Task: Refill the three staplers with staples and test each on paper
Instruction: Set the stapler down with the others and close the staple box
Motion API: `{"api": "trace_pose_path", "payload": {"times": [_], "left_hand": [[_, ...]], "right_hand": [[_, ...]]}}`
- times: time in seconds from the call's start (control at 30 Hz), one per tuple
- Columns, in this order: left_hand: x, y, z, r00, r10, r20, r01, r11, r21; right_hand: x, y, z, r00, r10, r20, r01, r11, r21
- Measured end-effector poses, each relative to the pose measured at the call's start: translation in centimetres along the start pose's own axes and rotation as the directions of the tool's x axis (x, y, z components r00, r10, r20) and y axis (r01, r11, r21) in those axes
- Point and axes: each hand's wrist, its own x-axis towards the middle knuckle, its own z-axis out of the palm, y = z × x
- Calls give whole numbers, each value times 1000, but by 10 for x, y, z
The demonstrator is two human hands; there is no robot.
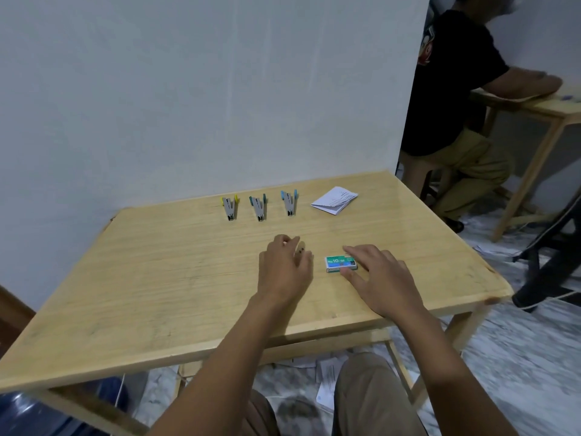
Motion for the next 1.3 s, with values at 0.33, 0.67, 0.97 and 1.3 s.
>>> {"api": "trace_pose_path", "payload": {"times": [0.33,0.67,0.97,1.3], "left_hand": [[5,5,-6,989,134,65,-120,976,-180],[-48,0,-26,975,192,112,-150,939,-308],[-62,-5,-33,982,184,39,-154,907,-393],[-62,-5,-26,986,164,13,-148,920,-364]], "right_hand": [[2,4,-1,1000,-21,20,20,1000,6],[-4,6,-5,994,-90,63,89,996,21],[-10,-9,-12,996,-42,80,33,993,112],[-10,-47,8,999,40,-2,-39,991,128]]}}
